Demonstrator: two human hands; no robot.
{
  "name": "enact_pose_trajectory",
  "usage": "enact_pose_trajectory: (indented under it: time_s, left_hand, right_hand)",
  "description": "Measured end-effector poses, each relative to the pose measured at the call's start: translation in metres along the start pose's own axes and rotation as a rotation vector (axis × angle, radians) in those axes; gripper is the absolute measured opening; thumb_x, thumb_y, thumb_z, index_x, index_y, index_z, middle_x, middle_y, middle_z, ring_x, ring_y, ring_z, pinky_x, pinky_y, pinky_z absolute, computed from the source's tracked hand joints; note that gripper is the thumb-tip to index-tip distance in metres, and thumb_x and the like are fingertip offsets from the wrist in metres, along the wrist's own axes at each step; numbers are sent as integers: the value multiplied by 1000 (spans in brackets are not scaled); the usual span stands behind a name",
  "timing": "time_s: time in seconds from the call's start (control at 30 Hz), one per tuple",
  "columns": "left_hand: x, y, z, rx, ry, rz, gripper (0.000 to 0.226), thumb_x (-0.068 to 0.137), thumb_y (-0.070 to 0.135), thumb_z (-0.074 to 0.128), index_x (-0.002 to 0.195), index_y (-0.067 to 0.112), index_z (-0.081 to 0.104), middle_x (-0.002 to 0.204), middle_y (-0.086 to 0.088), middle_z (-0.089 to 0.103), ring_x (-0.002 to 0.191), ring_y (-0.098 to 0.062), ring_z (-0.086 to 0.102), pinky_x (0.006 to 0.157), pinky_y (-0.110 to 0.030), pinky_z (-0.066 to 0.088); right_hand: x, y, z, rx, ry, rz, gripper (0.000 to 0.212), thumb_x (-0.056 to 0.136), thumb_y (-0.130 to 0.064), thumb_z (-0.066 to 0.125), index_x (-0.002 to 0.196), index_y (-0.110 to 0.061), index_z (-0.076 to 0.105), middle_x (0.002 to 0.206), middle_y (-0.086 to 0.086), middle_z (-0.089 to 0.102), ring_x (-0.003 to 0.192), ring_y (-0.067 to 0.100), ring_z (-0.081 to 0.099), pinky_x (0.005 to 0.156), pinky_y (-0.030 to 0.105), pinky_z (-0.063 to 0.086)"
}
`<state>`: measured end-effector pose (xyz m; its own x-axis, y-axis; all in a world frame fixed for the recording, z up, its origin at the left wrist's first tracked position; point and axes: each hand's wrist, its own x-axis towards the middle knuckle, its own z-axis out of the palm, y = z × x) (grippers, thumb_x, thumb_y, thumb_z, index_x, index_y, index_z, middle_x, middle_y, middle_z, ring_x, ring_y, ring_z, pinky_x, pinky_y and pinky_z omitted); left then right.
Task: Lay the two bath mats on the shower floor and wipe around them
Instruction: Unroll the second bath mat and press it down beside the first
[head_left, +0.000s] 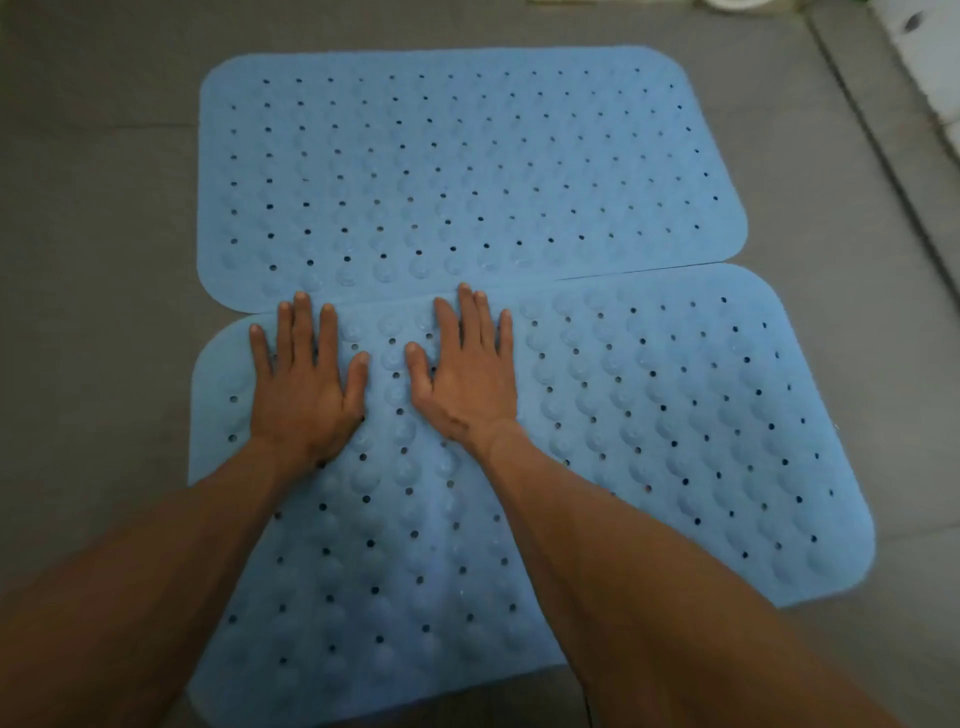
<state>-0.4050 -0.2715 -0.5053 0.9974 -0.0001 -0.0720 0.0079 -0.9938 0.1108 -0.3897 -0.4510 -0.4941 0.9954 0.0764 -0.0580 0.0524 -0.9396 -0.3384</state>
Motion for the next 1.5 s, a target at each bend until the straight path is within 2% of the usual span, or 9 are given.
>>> enact_pose_trajectory:
  time_s: [0.13,0.2,0.33,0.47,0.67,1.0,1.1,1.27,1.5]
  left_hand:
    - [5,12,-7,29,-71,-61,79,91,51,6,154,3,6,161,-20,-9,149,-31,-11,120,-51,-7]
    - [5,32,-11,49,-31,-79,78,90,45,8,153,0,9,161,-20,-9,149,-31,-11,120,-49,-10]
    - [1,115,-7,-56,44,-71,71,99,49,11,154,6,-3,162,-15,-12,150,-25,-14,121,-47,-8]
    - [8,215,5,-154,90,-20,71,100,50,13,154,5,-2,162,-16,-8,150,-27,-10,121,-46,-8]
    - [49,297,17,-183,127,-62,71,101,50,13,154,4,3,162,-18,-6,150,-29,-10,121,-48,-7]
    - [47,313,19,-144,149,-101,70,100,48,19,153,2,17,162,-20,5,151,-30,-1,121,-53,4]
    - [50,314,15,-89,165,-95,71,100,47,23,153,0,15,161,-21,4,150,-32,-2,120,-55,6]
    - [58,314,19,-75,52,-144,77,99,51,23,154,2,1,161,-20,-7,150,-31,-10,120,-54,2]
    - [58,312,21,-94,-18,-147,77,98,51,19,153,1,0,161,-20,-9,149,-30,-13,120,-54,2]
  right_hand:
    - [-1,11,-15,146,-104,-49,62,103,-46,25,157,-16,21,167,7,4,154,19,-5,123,46,-7]
    - [-5,32,-30,217,-110,-93,58,104,-42,23,157,-17,20,167,5,7,154,17,-2,124,43,-7]
    - [-20,120,-62,60,-27,-37,59,104,-41,20,158,-18,14,167,4,2,154,18,-6,124,44,-6]
    - [-24,219,-97,-72,43,17,60,104,-44,19,157,-16,17,167,4,3,154,18,-3,124,43,-3]
    - [18,265,-108,-79,164,-60,60,102,-44,24,152,-13,32,165,8,16,153,22,7,124,45,3]
    - [22,265,-106,-95,93,-46,66,100,-53,23,149,-12,38,163,10,23,152,23,15,123,49,10]
    - [25,265,-107,-149,63,-3,69,99,-55,22,152,-12,32,164,10,19,153,23,10,122,53,7]
    - [34,268,-101,-224,-36,-5,73,100,-56,20,159,-15,9,167,8,-1,154,21,-5,121,57,2]
    - [33,270,-101,-214,-3,-1,72,100,-56,19,158,-15,11,167,8,3,154,22,-2,122,56,3]
